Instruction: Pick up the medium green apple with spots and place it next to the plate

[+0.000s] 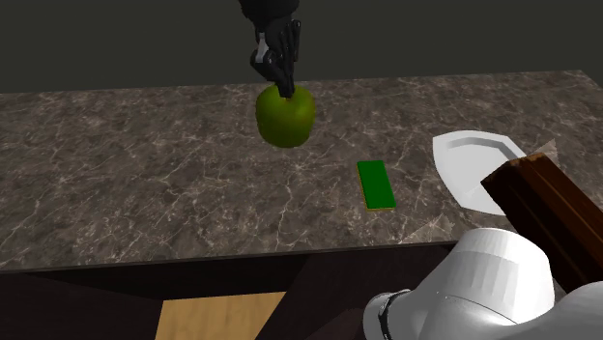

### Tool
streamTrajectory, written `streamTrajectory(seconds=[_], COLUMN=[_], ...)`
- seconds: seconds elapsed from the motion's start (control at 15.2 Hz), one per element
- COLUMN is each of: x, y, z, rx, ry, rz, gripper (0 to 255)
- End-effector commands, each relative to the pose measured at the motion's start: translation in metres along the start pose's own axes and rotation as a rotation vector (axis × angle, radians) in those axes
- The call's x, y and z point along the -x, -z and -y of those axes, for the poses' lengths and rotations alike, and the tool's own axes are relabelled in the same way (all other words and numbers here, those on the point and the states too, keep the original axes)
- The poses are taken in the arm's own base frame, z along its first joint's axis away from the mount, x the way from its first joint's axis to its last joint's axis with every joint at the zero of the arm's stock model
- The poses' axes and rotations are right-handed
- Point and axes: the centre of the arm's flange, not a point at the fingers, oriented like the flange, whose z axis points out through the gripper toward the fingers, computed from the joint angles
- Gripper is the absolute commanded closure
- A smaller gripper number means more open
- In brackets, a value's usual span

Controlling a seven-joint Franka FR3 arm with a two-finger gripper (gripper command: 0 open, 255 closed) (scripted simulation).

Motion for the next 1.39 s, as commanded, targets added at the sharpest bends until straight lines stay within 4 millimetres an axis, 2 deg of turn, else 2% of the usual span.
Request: streamTrajectory(seconds=[0.0,1.32], x=[0.015,0.181], y=[-0.002,-0.015], z=[-0.02,-0.225], rx=[0.0,0.0], ry=[0.001,0.001], rz=[0.0,0.0], gripper=[255,255])
